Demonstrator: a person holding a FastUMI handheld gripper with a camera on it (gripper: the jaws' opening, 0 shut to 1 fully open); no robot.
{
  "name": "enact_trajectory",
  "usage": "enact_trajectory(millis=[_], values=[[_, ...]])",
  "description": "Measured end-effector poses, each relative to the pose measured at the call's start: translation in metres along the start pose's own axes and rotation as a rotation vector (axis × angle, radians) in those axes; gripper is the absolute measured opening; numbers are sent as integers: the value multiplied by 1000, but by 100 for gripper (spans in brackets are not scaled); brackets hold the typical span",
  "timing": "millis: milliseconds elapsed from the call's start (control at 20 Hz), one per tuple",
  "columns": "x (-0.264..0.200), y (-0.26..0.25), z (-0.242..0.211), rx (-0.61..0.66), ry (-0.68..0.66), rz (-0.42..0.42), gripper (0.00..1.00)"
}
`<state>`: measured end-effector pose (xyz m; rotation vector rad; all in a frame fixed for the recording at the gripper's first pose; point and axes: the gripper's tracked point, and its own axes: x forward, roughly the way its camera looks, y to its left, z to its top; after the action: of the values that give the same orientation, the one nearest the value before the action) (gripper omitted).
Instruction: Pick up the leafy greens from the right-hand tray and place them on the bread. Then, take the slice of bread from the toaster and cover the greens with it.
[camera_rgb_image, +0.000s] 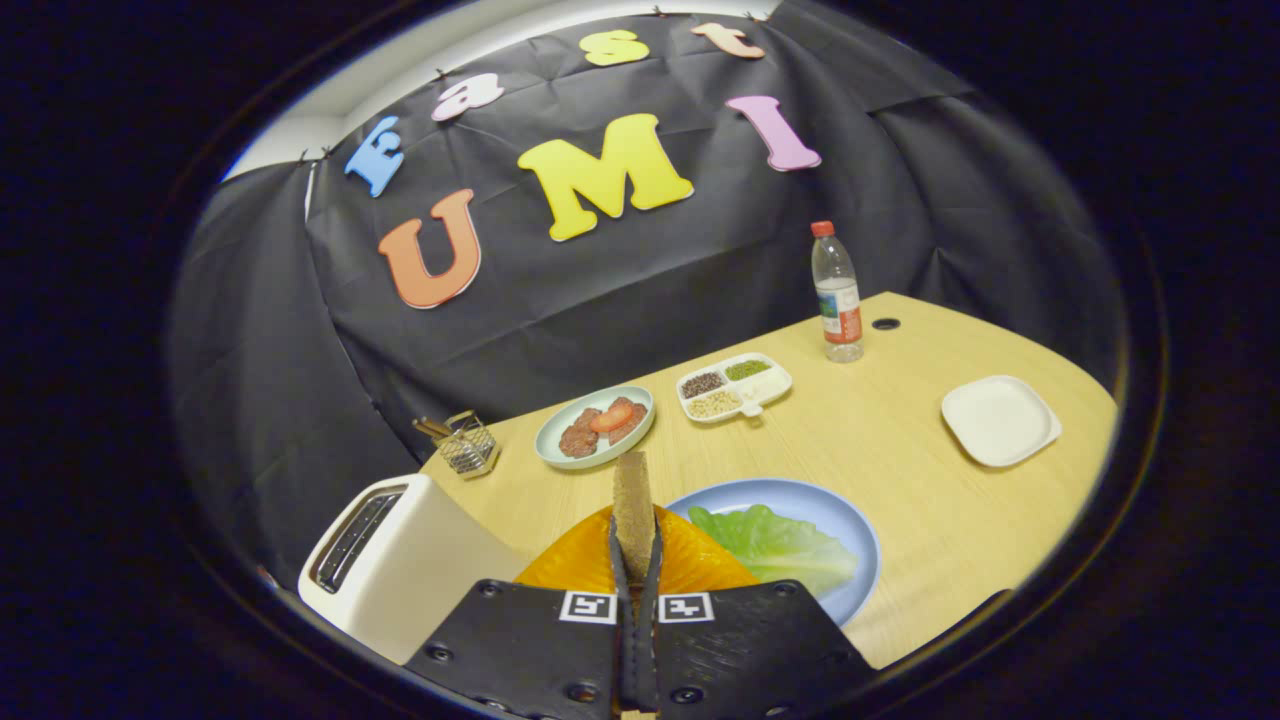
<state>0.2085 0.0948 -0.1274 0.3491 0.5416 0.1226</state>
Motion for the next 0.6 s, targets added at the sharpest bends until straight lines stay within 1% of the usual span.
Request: enact_trajectory(millis=[300, 350, 400, 450, 500, 600], values=[[1, -44, -12, 11, 33, -30, 2], [4, -51, -13, 10, 42, -36, 8], [4, -58, -12, 9, 45, -44, 9], [5, -63, -13, 10, 54, -44, 20], [5, -67, -15, 13, 64, -44, 23], [6, -77, -18, 5, 75, -52, 32]])
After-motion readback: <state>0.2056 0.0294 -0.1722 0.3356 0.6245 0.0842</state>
